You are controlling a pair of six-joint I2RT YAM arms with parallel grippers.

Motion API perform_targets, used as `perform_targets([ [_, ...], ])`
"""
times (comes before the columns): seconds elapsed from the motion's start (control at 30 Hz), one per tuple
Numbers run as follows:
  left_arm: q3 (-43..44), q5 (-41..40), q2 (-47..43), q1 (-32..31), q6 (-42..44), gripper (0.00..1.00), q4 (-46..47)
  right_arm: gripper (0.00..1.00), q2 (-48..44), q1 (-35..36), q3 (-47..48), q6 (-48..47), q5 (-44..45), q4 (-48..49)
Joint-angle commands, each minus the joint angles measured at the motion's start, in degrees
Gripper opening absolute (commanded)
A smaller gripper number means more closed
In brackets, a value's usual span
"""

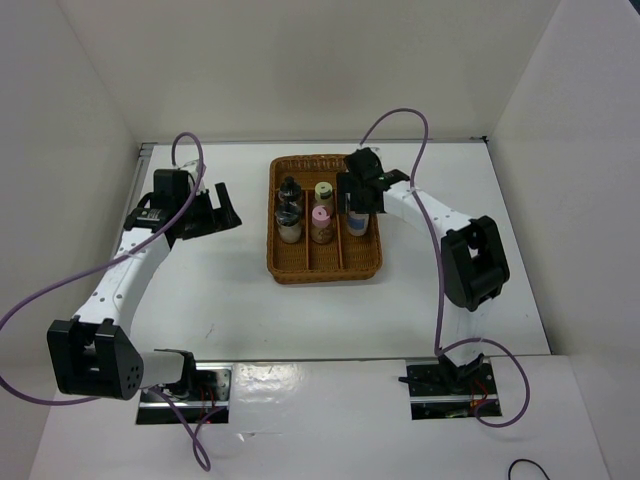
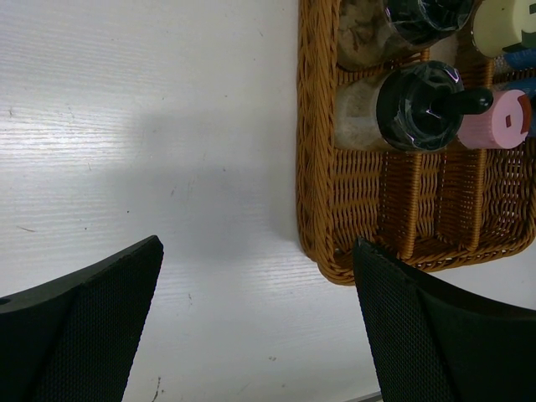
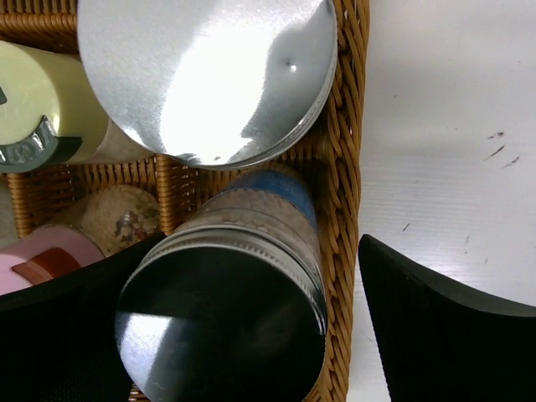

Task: Organize the condiment bottles

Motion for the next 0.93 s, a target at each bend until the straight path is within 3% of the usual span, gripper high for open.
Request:
perform_targets([
  [0.0, 2.4, 0.7, -1.5, 0.3, 0.7, 0.99, 2.1, 0.98, -2.2, -0.3, 2.3, -0.7, 0.5, 1.5],
  [0.23, 2.9, 0.7, -2.5, 0.3, 0.7, 0.99, 1.6, 0.98, -11.0, -0.3, 4.7, -0.2, 2.3, -2.0],
  [0.47, 3.5, 1.4, -5.9, 0.3, 1.2, 0.99, 1.0, 0.98, -26.5, -0.3, 3.4, -0.7, -1.4, 0.9],
  [0.7, 3.5, 2.5, -7.5, 0.3, 1.8, 0.99, -0.1, 0.98, -37.8, -0.3, -6.4, -1.3, -1.4, 5.9],
  [0.9, 1.8, 3.0, -8.7, 0.3, 1.8, 0.99, -0.1, 0.98, -39.8, 0.2, -11.2, 0.6, -2.6, 6.4],
])
